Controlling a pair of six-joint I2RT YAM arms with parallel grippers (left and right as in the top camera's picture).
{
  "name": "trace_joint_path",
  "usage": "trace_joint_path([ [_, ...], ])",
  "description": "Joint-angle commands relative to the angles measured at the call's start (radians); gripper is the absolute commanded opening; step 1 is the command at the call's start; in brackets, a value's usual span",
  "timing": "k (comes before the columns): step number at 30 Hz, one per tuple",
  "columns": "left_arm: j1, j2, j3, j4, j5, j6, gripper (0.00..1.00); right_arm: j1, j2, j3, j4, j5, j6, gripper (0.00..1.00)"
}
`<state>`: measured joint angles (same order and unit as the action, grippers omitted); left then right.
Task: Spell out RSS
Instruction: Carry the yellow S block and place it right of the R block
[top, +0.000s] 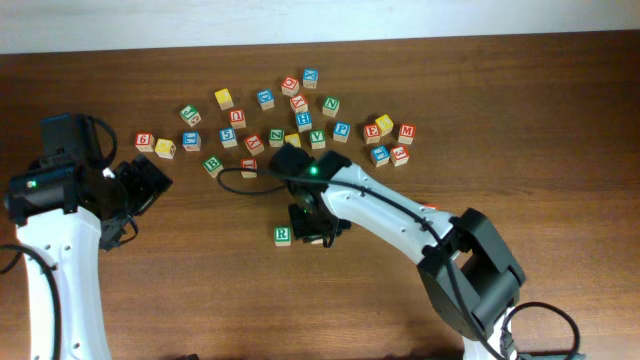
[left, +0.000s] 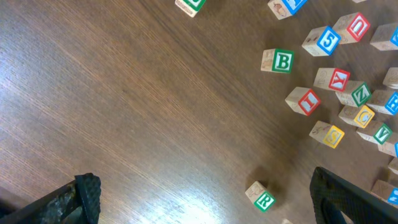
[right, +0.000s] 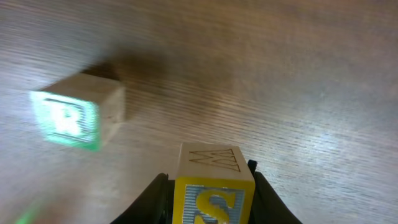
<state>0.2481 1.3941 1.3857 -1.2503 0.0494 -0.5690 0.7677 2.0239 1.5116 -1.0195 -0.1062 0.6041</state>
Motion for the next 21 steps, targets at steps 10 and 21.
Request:
trace_joint_path([
  [10, 0.003, -0.003, 0.003, -0.001, -0.001, -0.006, 0.99, 0.045, -0.007, -0.117, 0.235, 0.059, 0.085, 0.27],
  [21, 0.003, -0.003, 0.003, -0.001, 0.000, -0.006, 0.99, 0.043, -0.008, -0.116, 0.247, 0.006, 0.112, 0.36],
])
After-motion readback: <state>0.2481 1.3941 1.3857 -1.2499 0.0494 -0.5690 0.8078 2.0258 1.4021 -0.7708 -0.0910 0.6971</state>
